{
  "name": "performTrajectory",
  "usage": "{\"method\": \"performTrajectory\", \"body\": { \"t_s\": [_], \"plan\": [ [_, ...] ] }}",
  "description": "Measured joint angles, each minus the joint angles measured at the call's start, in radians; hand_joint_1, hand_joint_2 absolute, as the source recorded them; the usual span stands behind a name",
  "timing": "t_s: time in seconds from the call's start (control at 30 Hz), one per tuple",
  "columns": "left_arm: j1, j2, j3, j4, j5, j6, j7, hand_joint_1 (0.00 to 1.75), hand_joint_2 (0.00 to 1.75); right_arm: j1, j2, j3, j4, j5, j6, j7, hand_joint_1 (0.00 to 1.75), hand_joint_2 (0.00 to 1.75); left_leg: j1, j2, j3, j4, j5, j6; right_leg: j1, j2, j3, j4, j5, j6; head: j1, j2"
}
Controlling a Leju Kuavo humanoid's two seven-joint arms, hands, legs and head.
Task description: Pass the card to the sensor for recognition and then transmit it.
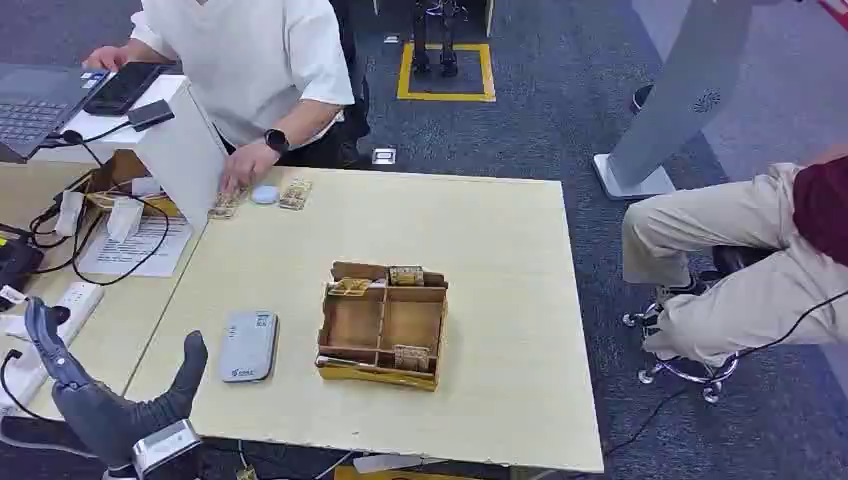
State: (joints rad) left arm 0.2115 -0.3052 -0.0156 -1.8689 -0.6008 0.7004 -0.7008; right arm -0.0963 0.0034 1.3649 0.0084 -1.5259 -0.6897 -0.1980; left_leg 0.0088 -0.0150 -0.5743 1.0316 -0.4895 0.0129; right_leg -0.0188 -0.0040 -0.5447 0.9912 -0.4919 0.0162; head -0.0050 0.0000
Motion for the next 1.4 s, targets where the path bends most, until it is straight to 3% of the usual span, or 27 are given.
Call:
{"method": "performTrajectory", "body": {
  "t_s": [0.33, 0.57, 0.83, 1.03, 1.23, 1.4],
  "plan": [
    [0.0, 0.0, 0.0, 0.0, 0.036, 0.0, 0.0, 0.0, 1.75, 0.0, 0.0, 0.004, 0.0, -0.002, 0.0, 0.0, 0.0, 1.75, 0.0, 0.0, 0.0, 0.0, 0.0, 0.0, 0.0, 0.0, 0.0, 0.0, 0.0, 0.0, 0.0, 0.0],
    [0.001, 0.0, 0.011, 0.001, 0.059, 0.0, 0.094, 0.0, 1.75, 0.0, -0.002, 0.003, 0.0, -0.012, 0.0, 0.005, 0.0, 1.75, 0.0, 0.0, 0.0, 0.0, 0.0, 0.0, 0.0, 0.0, 0.0, 0.0, 0.0, 0.0, 0.0, 0.0],
    [0.002, -0.003, 0.028, 0.009, -0.071, 0.0, 0.184, 0.0, 1.75, 0.0, -0.004, 0.004, 0.0, 0.002, 0.0, 0.018, 0.0, 1.75, 0.0, 0.0, 0.0, 0.0, 0.0, 0.0, 0.0, 0.0, 0.0, 0.0, 0.0, 0.0, 0.0, 0.0],
    [0.001, -0.003, 0.034, 0.008, -0.281, 0.0, 0.278, 0.0, 1.75, -0.002, -0.004, 0.016, 0.0, 0.016, 0.0, 0.025, 0.0, 1.75, 0.0, 0.0, 0.0, 0.0, 0.0, 0.0, 0.0, 0.0, 0.0, 0.0, 0.0, 0.0, 0.0, 0.0],
    [0.001, -0.003, 0.034, 0.005, -0.336, 0.001, 0.301, 0.0, 1.75, -0.002, -0.004, 0.022, 0.0, 0.018, 0.0, 0.028, 0.0, 1.75, 0.0, 0.0, 0.0, 0.0, 0.0, 0.0, 0.0, 0.0, 0.0, 0.0, 0.0, 0.0, 0.0, 0.0],
    [-0.022, -0.002, 0.034, 0.002, -0.44, 0.001, 0.357, 0.0, 1.75, -0.007, -0.003, 0.047, 0.0, 0.021, 0.0, 0.031, 0.0, 1.75, 0.0, 0.0, 0.0, 0.0, 0.0, 0.0, 0.0, 0.0, 0.0, 0.0, 0.0, 0.0, 0.0, 0.0]
  ]
}}
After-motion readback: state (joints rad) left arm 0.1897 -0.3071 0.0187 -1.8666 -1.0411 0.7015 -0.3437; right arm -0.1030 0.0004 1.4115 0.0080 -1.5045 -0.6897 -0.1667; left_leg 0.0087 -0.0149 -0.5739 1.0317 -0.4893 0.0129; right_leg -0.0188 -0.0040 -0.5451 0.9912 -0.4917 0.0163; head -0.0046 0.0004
